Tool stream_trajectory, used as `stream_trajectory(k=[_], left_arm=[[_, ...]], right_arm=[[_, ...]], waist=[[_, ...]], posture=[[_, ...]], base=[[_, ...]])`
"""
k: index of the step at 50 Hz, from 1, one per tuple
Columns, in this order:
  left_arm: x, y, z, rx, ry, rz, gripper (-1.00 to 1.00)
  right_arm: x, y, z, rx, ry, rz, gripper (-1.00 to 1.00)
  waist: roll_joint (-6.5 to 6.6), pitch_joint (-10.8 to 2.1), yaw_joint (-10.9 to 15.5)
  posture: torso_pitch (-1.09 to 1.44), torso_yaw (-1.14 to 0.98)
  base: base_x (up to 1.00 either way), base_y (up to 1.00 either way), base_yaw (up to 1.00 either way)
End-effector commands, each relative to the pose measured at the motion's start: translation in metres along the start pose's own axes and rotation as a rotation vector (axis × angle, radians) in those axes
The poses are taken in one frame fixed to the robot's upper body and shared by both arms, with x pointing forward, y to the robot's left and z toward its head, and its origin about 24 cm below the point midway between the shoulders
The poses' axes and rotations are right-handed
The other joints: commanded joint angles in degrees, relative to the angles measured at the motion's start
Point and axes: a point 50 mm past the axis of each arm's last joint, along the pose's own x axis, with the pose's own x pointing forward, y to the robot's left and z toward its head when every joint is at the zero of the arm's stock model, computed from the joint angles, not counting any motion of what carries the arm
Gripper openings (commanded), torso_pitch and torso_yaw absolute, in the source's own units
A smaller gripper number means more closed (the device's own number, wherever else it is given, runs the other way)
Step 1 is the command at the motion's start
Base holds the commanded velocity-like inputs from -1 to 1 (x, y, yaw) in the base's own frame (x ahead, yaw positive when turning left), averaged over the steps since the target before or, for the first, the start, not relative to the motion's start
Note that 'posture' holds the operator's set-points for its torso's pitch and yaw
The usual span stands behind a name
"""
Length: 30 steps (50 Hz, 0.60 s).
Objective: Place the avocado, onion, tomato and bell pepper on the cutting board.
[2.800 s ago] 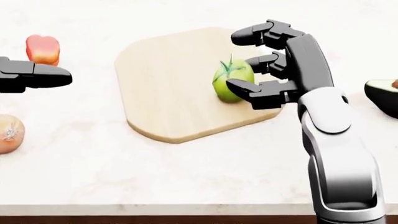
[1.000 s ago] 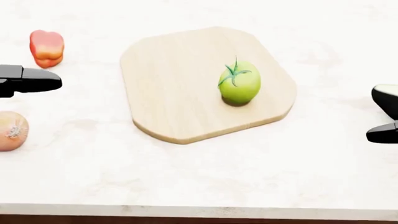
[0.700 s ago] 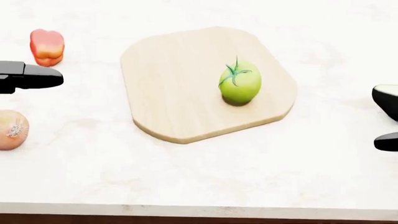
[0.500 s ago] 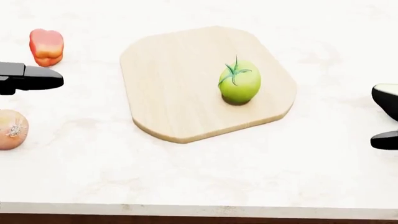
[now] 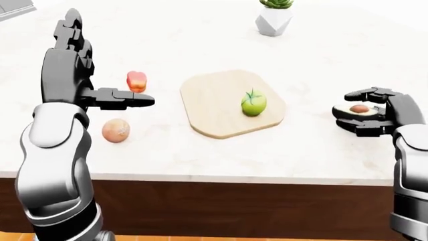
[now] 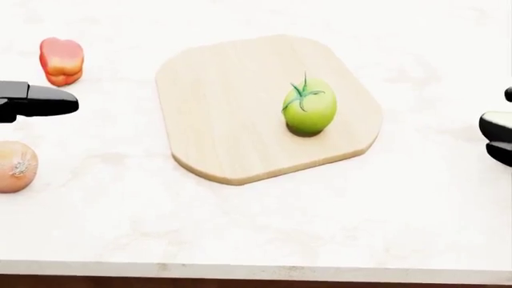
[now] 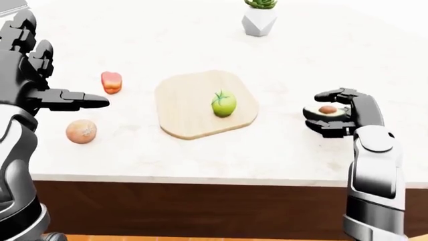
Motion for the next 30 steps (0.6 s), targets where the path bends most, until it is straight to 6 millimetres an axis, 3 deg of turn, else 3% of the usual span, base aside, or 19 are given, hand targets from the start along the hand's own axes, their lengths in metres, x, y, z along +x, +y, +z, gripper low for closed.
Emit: stream_trajectory(k=[1,10,14,24,30], left_arm=[[-0.001,0.004,0.016,0.011,-0.084,0.021,1.0],[-0.003,0.007,0.016,0.015,-0.08,0.03,1.0],[-0.004,0.008,0.016,0.015,-0.079,0.031,1.0],[-0.005,0.008,0.016,0.012,-0.079,0.031,1.0],[-0.003,0.008,0.017,0.009,-0.083,0.029,1.0]], right_arm=[[-0.003,-0.011,0.019,-0.01,-0.082,-0.04,-0.36],[-0.007,-0.011,0.022,-0.013,-0.095,-0.036,-0.72],[-0.007,-0.012,0.035,-0.023,-0.115,-0.031,-0.73],[0.004,-0.005,0.097,-0.065,-0.218,0.013,-0.75],[0.025,0.016,0.132,-0.08,-0.275,0.071,-0.74]], waist=[[-0.16,-1.35,0.0],[-0.12,-1.33,0.0],[-0.04,-1.28,0.0],[0.57,-1.24,-0.4],[0.84,-1.33,-0.6]], posture=[[0.0,0.0],[0.0,0.0],[0.0,0.0],[0.0,0.0],[0.0,0.0]], base=[[0.0,0.0,0.0],[0.0,0.0,0.0],[0.0,0.0,0.0],[0.0,0.0,0.0],[0.0,0.0,0.0]])
